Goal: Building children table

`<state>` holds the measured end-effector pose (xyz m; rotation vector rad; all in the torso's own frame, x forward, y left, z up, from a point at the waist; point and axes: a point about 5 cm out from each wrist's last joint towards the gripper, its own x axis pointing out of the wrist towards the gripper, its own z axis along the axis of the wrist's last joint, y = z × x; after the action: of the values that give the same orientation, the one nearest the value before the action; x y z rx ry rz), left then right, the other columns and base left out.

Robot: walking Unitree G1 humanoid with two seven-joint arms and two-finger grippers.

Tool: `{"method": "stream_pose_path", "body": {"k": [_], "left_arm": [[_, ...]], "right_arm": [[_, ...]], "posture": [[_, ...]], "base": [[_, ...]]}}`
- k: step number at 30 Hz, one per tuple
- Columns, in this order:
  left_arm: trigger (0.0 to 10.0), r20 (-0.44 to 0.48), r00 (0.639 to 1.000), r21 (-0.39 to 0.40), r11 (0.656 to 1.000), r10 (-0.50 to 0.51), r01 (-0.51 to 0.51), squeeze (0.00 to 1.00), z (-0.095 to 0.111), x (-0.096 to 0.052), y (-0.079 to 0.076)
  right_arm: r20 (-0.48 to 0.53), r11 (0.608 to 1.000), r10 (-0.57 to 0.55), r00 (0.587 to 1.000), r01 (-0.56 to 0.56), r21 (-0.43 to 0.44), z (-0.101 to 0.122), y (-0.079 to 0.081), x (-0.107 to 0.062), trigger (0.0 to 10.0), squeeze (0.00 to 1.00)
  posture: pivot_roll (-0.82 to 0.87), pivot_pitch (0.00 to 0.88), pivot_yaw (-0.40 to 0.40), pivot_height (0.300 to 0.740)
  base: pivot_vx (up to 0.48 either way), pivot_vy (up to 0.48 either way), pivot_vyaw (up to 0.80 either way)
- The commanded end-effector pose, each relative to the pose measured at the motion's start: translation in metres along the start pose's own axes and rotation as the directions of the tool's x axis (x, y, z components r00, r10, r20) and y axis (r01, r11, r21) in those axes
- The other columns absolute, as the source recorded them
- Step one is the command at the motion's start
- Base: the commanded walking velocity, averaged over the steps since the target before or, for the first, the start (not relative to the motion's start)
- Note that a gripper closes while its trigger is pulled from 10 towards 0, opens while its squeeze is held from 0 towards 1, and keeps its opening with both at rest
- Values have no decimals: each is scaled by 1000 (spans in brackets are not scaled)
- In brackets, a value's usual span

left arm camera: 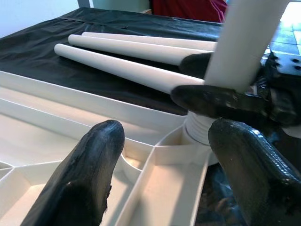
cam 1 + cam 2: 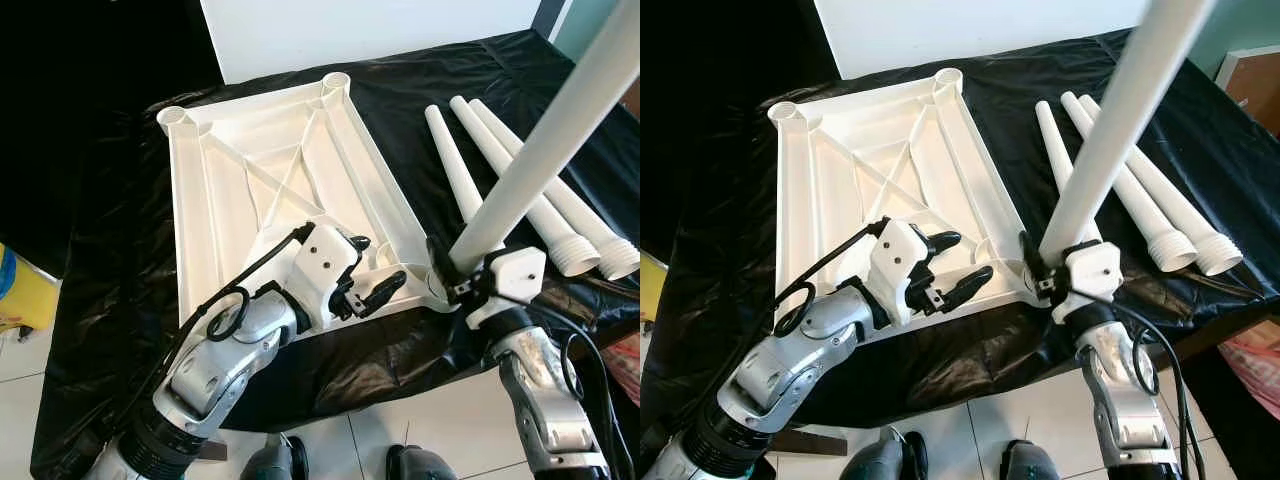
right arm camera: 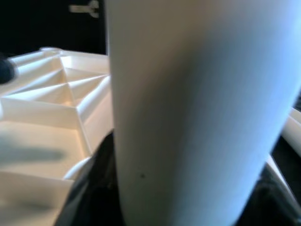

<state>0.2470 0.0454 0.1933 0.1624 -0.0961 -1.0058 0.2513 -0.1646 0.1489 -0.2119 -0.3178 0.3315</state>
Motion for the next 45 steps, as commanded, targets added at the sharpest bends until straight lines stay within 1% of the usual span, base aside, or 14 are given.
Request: {"method": "stream_pose_path", "body": {"k": [1,6,8,9,10,13,14,17,25,27,30,31,36,45], "left_arm": [[10000,15,974,17,974,-224,224,0,4,-2,-14],[10000,17,974,22,974,-225,225,0,5,-2,-12],[10000,19,974,21,974,-226,225,0,6,-2,-13],[10000,19,974,21,974,-226,226,0,6,-2,-13],[10000,19,974,21,974,-226,226,0,6,-2,-13],[10000,19,974,21,974,-226,226,0,6,-2,-12],[10000,19,974,21,974,-226,226,0,6,-2,-12],[10000,21,975,27,975,-221,220,0,7,-1,-11],[10000,23,977,29,977,-211,210,0,7,-1,-10],[10000,26,978,28,978,-208,208,0,8,-1,-10],[10000,27,978,27,978,-208,207,0,8,-1,-10],[10000,28,978,28,978,-207,206,0,9,-1,-10],[10000,29,977,30,977,-210,209,0,9,-1,-10],[10000,31,977,30,977,-211,210,0,9,-1,-10]], "right_arm": [[-89,999,47,995,-47,4,-18,8,-9,10000,0],[-94,999,40,995,-39,12,-24,4,-11,10000,0],[-103,998,42,994,-37,55,-28,6,-10,10000,0],[-114,995,50,992,-39,95,-30,8,-8,10000,0],[-114,995,50,992,-39,95,-30,8,-8,10000,0],[-126,984,75,989,-53,172,-33,13,-4,10000,0],[-126,984,75,989,-53,172,-33,13,-4,10000,0],[-135,972,87,987,-55,228,-34,15,2,10000,0],[-165,975,95,982,-58,217,-39,14,4,10000,0],[-217,974,66,974,-15,226,-42,13,5,10000,0],[-230,974,54,972,-1,225,-43,12,6,10000,0],[-244,967,38,969,26,254,-42,13,7,10000,0],[-247,950,30,968,49,307,-35,20,14,10000,0],[-260,953,1,966,78,294,-33,19,17,10000,0]], "posture": [[-63,161,79,740],[-65,166,83,740],[-64,166,86,740],[-63,166,86,740],[-63,166,86,740],[-63,165,84,740],[-63,165,84,740],[-61,163,80,740],[-58,161,72,740],[-59,161,69,740],[-59,161,69,740],[-60,161,70,740],[-63,161,73,740],[-65,159,74,740]], "base": [[0,0,0],[0,0,0],[0,0,0],[0,0,0],[0,0,0],[0,0,0],[0,0,0],[0,0,0],[0,0,0],[0,0,0],[0,0,0],[0,0,0],[0,0,0],[0,0,0]]}}
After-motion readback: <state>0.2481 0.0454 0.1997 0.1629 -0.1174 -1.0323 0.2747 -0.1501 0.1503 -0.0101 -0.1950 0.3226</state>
